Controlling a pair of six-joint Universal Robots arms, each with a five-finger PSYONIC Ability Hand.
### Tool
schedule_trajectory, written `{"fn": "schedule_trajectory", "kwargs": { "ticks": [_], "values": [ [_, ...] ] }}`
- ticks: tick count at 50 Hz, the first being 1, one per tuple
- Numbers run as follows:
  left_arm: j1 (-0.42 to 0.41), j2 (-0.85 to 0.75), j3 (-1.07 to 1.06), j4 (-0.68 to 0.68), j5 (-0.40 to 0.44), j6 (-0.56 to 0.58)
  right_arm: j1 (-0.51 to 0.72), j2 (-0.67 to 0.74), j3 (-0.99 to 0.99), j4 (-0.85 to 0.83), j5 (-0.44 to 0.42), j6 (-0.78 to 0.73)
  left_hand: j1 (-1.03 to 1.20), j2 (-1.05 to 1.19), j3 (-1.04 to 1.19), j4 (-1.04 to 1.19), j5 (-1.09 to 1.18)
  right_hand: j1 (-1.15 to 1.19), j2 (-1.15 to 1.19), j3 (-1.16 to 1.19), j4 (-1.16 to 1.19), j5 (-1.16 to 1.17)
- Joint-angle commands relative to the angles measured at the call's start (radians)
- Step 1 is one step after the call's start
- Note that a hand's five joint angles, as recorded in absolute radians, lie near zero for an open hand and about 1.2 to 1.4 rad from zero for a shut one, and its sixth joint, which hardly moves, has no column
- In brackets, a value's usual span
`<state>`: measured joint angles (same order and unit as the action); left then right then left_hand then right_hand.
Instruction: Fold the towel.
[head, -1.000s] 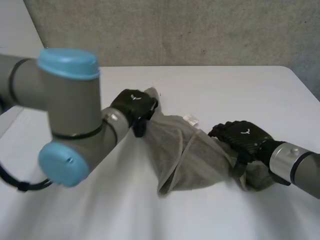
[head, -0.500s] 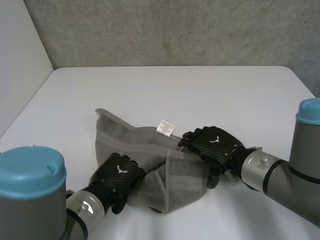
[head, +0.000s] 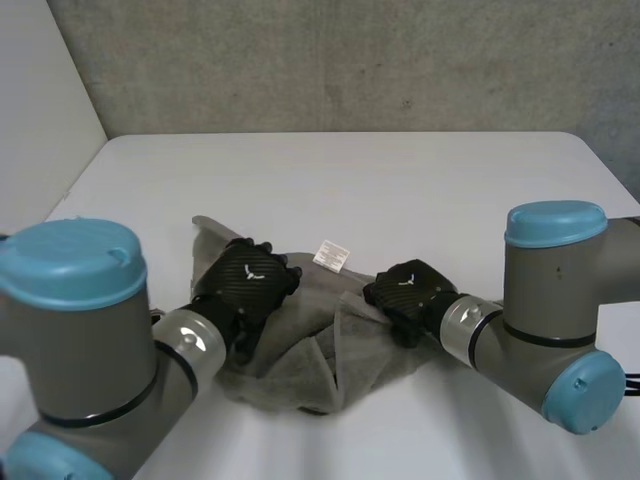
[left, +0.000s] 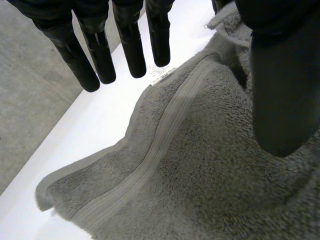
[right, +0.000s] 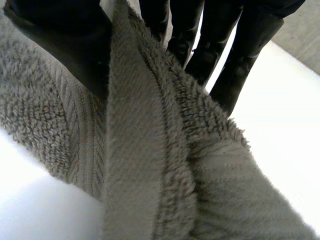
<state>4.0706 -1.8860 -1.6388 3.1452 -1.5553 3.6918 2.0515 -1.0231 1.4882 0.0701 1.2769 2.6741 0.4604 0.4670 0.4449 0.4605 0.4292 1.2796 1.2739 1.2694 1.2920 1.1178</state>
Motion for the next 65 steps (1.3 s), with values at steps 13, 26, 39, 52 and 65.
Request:
{"fn": "schedule_trajectory", "kwargs": {
  "ticks": [13, 26, 39, 52, 65],
  "values": [
    [-0.128, -0.318, 0.344, -0.014, 0.021, -0.035, -0.192, -0.236, 0.253, 0.004, -0.094, -0.117, -0.203, -0.210, -0.187, -0.203, -0.346, 0.117, 0.122, 0.127, 0.104, 0.104],
    [-0.141, -0.426, 0.439, -0.086, 0.015, -0.035, -0.261, -0.270, 0.304, -0.001, -0.159, -0.152, 0.638, 0.631, 0.654, 0.638, 0.495, 0.117, 0.122, 0.127, 0.104, 0.104],
    [-0.141, -0.449, 0.448, -0.091, 0.014, -0.032, -0.257, -0.270, 0.294, -0.006, -0.159, -0.146, 0.936, 0.929, 0.951, 0.936, 0.793, 0.117, 0.122, 0.127, 0.104, 0.104],
    [-0.096, -0.320, 0.533, -0.085, -0.055, -0.046, -0.252, -0.272, 0.184, -0.073, -0.157, -0.096, 0.936, 0.929, 0.951, 0.936, 0.793, 0.117, 0.122, 0.127, 0.104, 0.104],
    [0.085, -0.081, 0.628, 0.045, -0.255, -0.386, -0.367, -0.370, -0.002, -0.536, -0.160, 0.624, 0.936, 0.929, 0.951, 0.936, 0.793, 0.117, 0.122, 0.127, 0.104, 0.104]
  ]
}}
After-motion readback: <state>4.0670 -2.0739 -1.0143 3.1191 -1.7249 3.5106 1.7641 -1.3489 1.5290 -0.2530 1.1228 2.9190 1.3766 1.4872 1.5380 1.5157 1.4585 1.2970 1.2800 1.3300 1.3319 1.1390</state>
